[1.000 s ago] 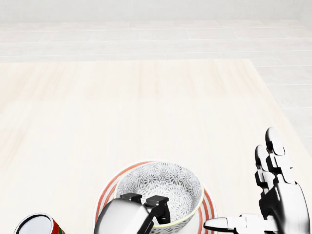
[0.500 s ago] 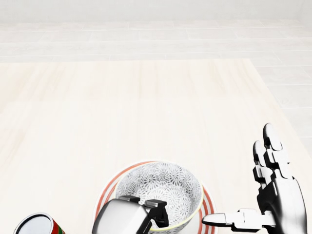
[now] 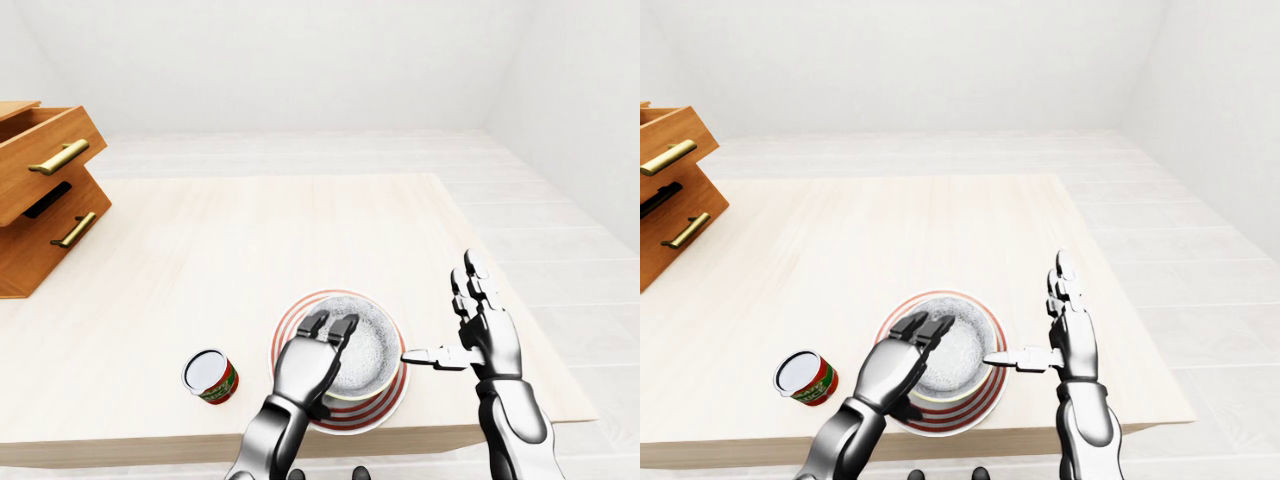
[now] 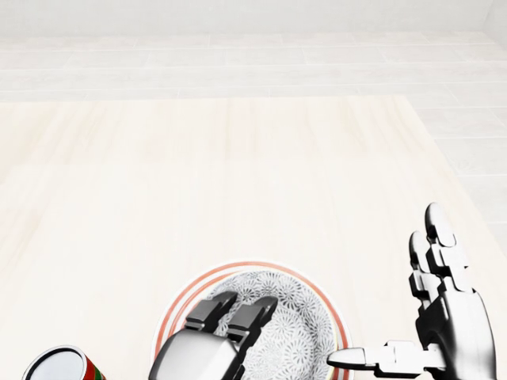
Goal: Put the bowl on the plate.
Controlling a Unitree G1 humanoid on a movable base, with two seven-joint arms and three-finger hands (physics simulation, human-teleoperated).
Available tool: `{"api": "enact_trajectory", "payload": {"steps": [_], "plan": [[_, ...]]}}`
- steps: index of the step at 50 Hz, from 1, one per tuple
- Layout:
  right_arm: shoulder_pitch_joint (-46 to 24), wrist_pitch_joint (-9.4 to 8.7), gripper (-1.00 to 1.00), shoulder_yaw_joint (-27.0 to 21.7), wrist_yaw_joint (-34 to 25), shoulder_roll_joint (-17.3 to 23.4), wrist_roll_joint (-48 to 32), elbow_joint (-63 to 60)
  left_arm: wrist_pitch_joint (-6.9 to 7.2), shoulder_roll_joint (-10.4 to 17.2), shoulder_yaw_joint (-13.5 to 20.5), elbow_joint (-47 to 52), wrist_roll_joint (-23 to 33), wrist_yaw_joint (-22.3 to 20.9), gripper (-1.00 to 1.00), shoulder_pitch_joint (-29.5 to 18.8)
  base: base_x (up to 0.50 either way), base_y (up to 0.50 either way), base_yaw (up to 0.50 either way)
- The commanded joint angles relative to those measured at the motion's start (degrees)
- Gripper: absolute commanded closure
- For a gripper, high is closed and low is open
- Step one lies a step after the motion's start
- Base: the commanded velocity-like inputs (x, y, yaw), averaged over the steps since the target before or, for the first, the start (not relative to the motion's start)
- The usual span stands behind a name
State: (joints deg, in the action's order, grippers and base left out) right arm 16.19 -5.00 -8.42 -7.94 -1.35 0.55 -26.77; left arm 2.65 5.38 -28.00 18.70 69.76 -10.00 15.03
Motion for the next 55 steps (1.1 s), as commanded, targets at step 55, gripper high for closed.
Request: {"api": "enact_trajectory", "payload": {"steps": [55], "plan": [[-1.78,0.00,-1.00,0.43,0.42,0.83,0.07,-0.09,2.35,3.45,6.64,25.43,-1.43,-16.23,-1.00,6.05,0.00,0.00,0.00]]}}
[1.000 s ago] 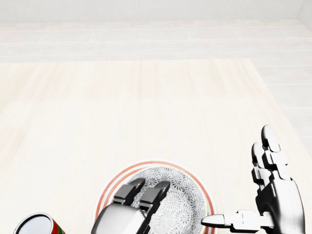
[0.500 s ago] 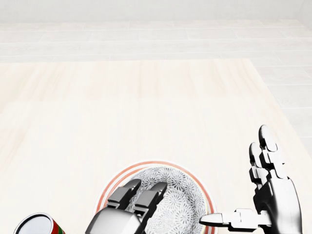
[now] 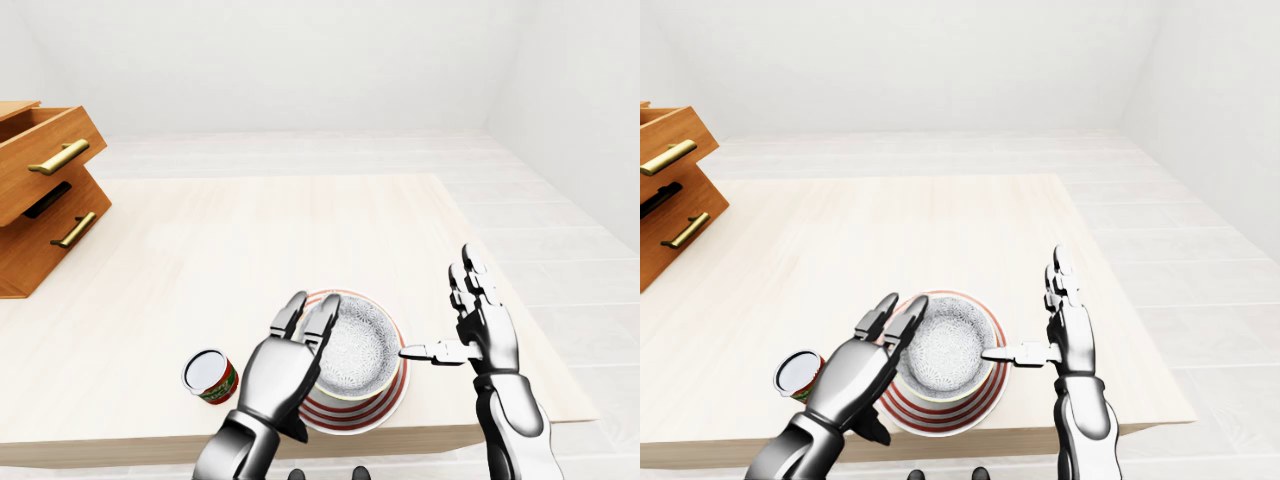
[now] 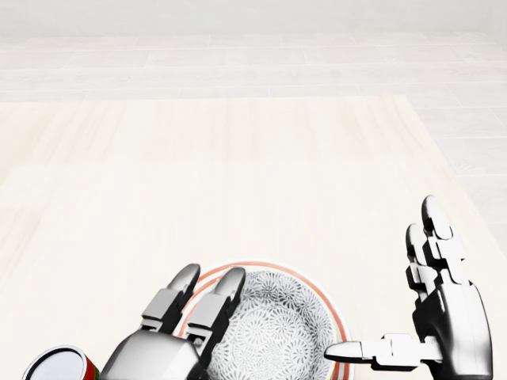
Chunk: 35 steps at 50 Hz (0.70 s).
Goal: Put the bowl on the plate.
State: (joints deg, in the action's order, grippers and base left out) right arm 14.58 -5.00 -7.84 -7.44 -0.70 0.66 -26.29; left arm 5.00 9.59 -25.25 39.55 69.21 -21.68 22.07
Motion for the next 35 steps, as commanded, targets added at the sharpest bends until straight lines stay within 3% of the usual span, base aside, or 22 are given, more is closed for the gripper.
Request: {"api": "enact_trajectory", "payload": {"steps": [1,16,19,23,35], "plan": [[-0.03,0.00,-1.00,-0.17,-0.11,0.09,0.06,-0.73,0.00,-0.86,4.23,5.05,-0.74,-5.37,-1.00,-1.05,0.00,0.00,0.00],[1.21,0.00,-1.00,-0.73,-0.62,-0.30,-0.04,-1.54,0.00,-5.57,10.18,10.38,-2.77,-13.31,-1.00,-3.81,0.00,0.00,0.00],[1.25,0.00,-1.00,-0.63,-0.69,-0.41,-0.07,-1.33,0.00,-5.50,11.15,11.08,-2.68,-14.11,-1.00,-4.31,0.00,0.00,0.00],[1.44,0.00,-1.00,-0.68,-0.75,-0.46,-0.04,-1.43,0.00,-7.99,12.40,12.89,-5.56,-16.54,-1.00,-5.08,0.00,0.00,0.00],[2.22,0.00,-1.00,-1.15,-1.10,-0.59,0.06,-2.51,0.00,-9.42,20.92,16.20,-12.91,-18.32,-1.00,-12.55,0.00,0.00,0.00]]}}
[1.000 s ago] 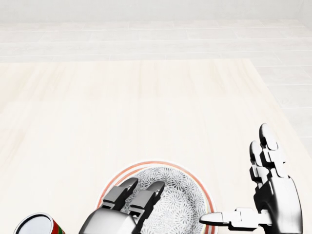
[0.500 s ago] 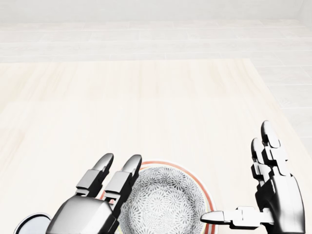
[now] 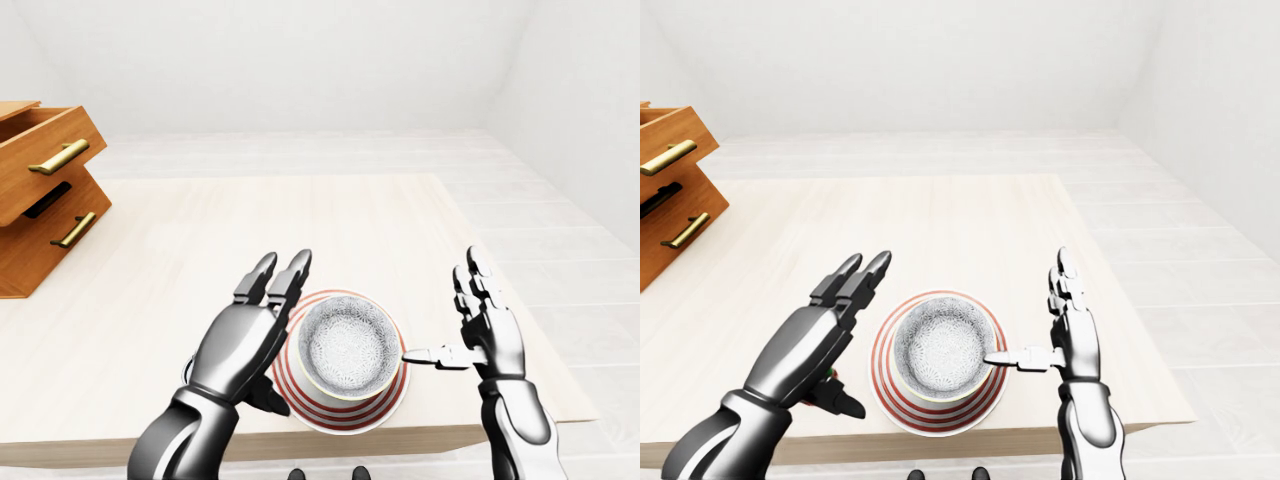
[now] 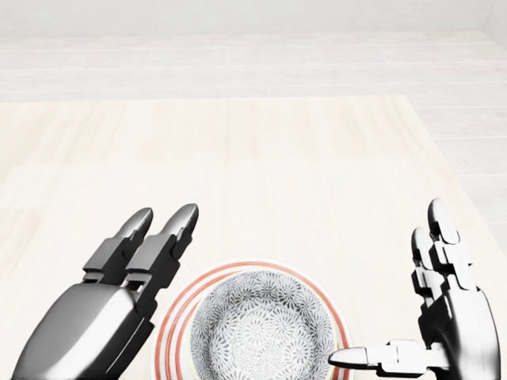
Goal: Put the bowl on the plate.
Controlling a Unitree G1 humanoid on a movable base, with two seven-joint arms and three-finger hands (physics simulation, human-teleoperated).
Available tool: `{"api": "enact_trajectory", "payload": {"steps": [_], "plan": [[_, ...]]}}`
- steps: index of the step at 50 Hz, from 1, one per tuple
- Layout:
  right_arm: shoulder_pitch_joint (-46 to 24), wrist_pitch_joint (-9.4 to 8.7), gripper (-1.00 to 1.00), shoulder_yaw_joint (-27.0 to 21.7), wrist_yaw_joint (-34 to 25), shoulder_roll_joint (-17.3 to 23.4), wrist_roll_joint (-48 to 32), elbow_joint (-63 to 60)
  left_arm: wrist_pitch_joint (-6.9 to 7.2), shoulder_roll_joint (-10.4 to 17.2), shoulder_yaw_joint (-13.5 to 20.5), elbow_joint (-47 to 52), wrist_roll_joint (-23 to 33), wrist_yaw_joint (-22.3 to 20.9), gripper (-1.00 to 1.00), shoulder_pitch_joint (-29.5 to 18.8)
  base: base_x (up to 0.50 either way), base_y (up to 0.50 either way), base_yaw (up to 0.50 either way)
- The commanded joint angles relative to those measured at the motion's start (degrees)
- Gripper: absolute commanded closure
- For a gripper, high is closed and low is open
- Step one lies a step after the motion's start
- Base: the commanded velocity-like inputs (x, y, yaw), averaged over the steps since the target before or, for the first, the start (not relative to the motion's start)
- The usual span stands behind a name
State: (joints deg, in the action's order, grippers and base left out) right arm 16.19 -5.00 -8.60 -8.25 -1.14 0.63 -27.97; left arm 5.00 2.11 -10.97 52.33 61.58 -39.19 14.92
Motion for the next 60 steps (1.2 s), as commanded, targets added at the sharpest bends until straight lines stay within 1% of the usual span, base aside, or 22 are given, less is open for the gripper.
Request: {"api": "enact_trajectory", "payload": {"steps": [1,2,3,6,8,9,11,15,17,18,19,21,26,27,29,30,33,39,44,54,55,60], "plan": [[0.69,0.00,-1.00,-0.38,-0.30,-0.17,-0.06,-0.79,0.00,-1.52,7.42,3.66,-5.28,-0.81,-1.00,-6.00,0.00,0.00,0.00],[0.75,0.00,-1.00,-0.36,-0.34,-0.23,-0.07,-0.83,0.00,-1.02,8.19,3.89,-5.74,-0.81,-1.00,-6.37,0.00,0.00,0.00],[0.75,0.00,-1.00,-0.33,-0.39,-0.26,-0.11,-0.75,0.00,-1.79,9.14,4.21,-6.45,-0.81,-1.00,-7.14,0.00,0.00,0.00],[0.75,0.00,-1.00,-0.34,-0.39,-0.31,-0.26,-0.78,0.00,-0.99,10.57,4.86,-6.81,-0.81,-1.00,-8.40,0.00,0.00,0.00],[0.64,0.00,-1.00,-0.33,-0.37,-0.36,-0.26,-0.94,0.00,-1.28,12.21,5.33,-7.46,-0.81,-1.00,-9.90,0.00,0.00,0.00],[0.63,0.00,-1.00,-0.31,-0.36,-0.35,-0.32,-1.02,0.00,-0.56,13.07,5.36,-7.84,-0.81,-1.00,-10.73,0.00,0.00,0.00],[0.63,0.00,-1.00,-0.32,-0.38,-0.36,-0.33,-1.17,0.00,-0.01,14.71,5.51,-8.49,-0.81,-1.00,-11.84,0.00,0.00,0.00],[0.66,0.00,-1.00,-0.25,-0.40,-0.41,-0.38,-1.49,0.00,0.42,17.20,6.22,-9.56,-0.81,-1.00,-14.92,0.00,0.00,0.00],[0.76,0.00,-1.00,-0.28,-0.45,-0.40,-0.39,-1.72,0.00,1.30,18.33,6.17,-10.53,-0.81,-1.00,-15.18,0.00,0.00,0.00],[0.83,0.00,-1.00,-0.34,-0.45,-0.40,-0.38,-1.82,0.00,1.29,19.02,6.08,-10.96,-0.81,-1.00,-15.66,0.00,0.00,0.00],[0.83,0.00,-1.00,-0.34,-0.46,-0.41,-0.38,-1.82,0.00,1.36,19.02,6.07,-11.01,-0.81,-1.00,-15.66,0.00,0.00,0.00],[0.96,0.00,-1.00,-0.30,-0.53,-0.43,-0.41,-2.13,0.00,2.19,20.06,5.91,-11.89,-0.81,-1.00,-16.12,0.00,0.00,0.00],[1.21,0.00,-1.00,-0.58,-0.71,-0.40,-0.39,-3.78,0.00,3.24,22.56,5.57,-14.05,-0.81,-1.00,-16.77,0.00,0.00,0.00],[1.28,0.00,-1.00,-0.65,-0.73,-0.37,-0.50,-4.16,0.00,3.82,22.96,5.43,-14.59,-0.81,-1.00,-16.57,0.00,0.00,0.00],[1.42,0.00,-1.00,-0.71,-0.84,-0.37,-0.53,-4.98,0.00,3.91,23.35,5.62,-15.05,-0.81,-1.00,-16.19,0.00,0.00,0.00],[1.80,0.00,-1.00,-1.09,-0.97,-0.29,-0.40,-6.12,0.00,4.46,24.45,5.42,-15.77,-0.81,-1.00,-16.25,0.00,0.00,0.00],[2.39,0.00,-1.00,-1.61,-1.40,-0.31,-0.37,-7.60,0.00,4.88,25.59,5.09,-16.78,-0.81,-1.00,-16.24,0.00,0.00,0.00],[3.10,0.00,-1.00,-2.73,-2.18,-0.66,-0.58,-10.51,0.00,5.92,27.25,4.23,-18.19,-0.81,-1.00,-16.60,0.00,0.00,0.00],[4.01,0.00,-1.00,-3.65,-3.20,-1.30,-0.84,-12.11,0.00,5.64,26.96,3.94,-18.76,-0.81,-1.00,-15.35,0.00,0.00,0.00],[5.30,0.00,-1.00,-4.63,-4.76,-2.95,-1.67,-12.73,0.00,5.74,27.95,3.06,-20.11,-0.81,-1.00,-13.96,0.00,0.00,0.00],[5.36,0.00,-1.00,-4.74,-4.80,-3.10,-1.72,-12.74,0.00,5.36,27.91,3.12,-20.40,-0.81,-1.00,-13.79,0.00,0.00,0.00],[6.07,0.00,-1.00,-5.24,-5.37,-3.54,-1.65,-13.89,0.00,5.92,29.14,2.88,-20.90,-0.81,-1.00,-13.62,0.00,0.00,0.00]]}}
